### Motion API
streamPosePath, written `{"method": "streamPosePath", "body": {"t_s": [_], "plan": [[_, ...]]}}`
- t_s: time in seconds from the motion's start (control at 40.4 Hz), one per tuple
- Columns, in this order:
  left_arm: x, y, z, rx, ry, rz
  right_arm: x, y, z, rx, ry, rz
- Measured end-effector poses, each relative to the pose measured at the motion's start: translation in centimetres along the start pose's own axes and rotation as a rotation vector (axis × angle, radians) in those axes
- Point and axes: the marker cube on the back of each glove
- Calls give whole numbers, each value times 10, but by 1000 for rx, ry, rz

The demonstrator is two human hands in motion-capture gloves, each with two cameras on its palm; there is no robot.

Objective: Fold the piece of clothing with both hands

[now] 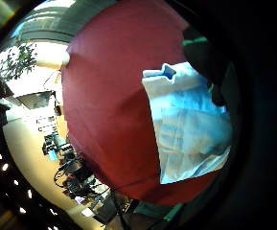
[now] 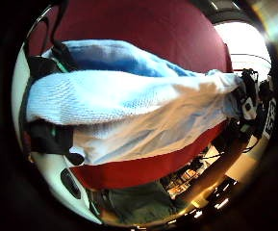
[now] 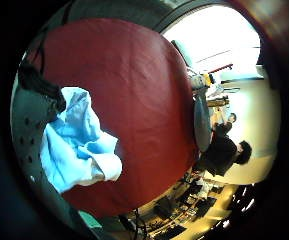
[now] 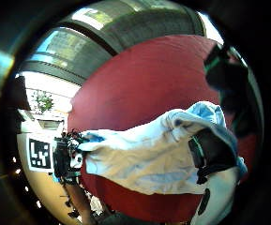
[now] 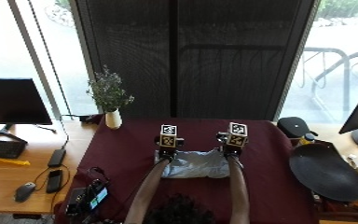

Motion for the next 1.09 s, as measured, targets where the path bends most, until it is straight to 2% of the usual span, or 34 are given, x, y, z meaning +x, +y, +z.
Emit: {"method": "streamPosePath", "body": {"t_s": [0.074,0.124,0.173,0.223,0.272,0.371,0.445,0.544,0.594,0.668,0.717,0.791,0.94,1.088], "plan": [[-8,6,-19,138,15,-42,15,6,8,-30,-143,32],[-15,5,-36,301,9,-61,31,10,22,-58,-213,87],[-22,1,-49,474,-6,-61,44,22,27,-78,-243,154],[-20,8,-50,535,24,-33,54,42,25,-91,-250,233],[-14,22,-42,509,58,-2,63,62,25,-112,-237,313],[-5,39,-16,425,29,22,75,93,33,-188,-164,447],[6,41,8,377,34,50,73,117,30,-276,-135,516],[14,32,33,372,13,52,70,136,39,-471,-133,582],[16,36,47,293,11,42,73,131,48,-439,-152,604],[17,40,72,158,-1,29,78,113,60,-280,-219,621],[20,42,82,94,24,36,76,107,64,-238,-291,593],[30,50,90,-1,120,70,68,103,68,-241,-413,521],[34,56,91,-59,171,74,53,96,68,-241,-668,464],[31,58,79,-183,251,93,61,96,63,-202,-707,595]]}}
